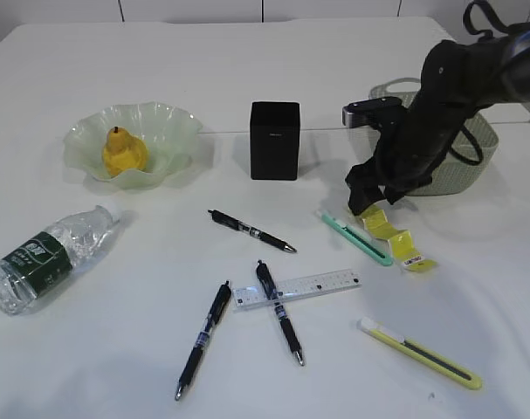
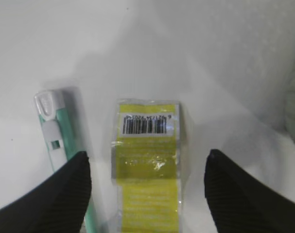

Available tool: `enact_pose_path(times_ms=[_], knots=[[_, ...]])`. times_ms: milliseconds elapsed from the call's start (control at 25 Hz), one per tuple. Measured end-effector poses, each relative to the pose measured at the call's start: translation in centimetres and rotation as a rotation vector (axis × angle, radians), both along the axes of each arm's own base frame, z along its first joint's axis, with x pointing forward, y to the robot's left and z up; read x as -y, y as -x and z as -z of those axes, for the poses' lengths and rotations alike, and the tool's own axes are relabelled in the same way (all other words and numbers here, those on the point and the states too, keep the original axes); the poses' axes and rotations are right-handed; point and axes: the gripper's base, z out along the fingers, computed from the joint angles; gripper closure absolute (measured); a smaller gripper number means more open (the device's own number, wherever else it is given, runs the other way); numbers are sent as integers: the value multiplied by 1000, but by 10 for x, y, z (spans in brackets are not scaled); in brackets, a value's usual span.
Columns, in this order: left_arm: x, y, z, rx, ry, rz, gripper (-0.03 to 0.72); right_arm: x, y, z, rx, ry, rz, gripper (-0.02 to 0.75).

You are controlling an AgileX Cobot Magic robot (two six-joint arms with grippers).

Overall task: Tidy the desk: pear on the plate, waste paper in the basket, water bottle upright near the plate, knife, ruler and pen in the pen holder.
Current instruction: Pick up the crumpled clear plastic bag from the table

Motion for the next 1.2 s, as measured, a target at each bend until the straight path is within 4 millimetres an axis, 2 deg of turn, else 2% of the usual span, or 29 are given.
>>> enact_pose_path(times_ms=[400, 1200], knots=[[-1, 0, 0, 1, -7, -3, 414, 0, 2, 15, -57, 5, -5, 171], [-1, 0, 0, 2, -12, -4, 414, 2, 1, 15, -42, 31, -16, 171]])
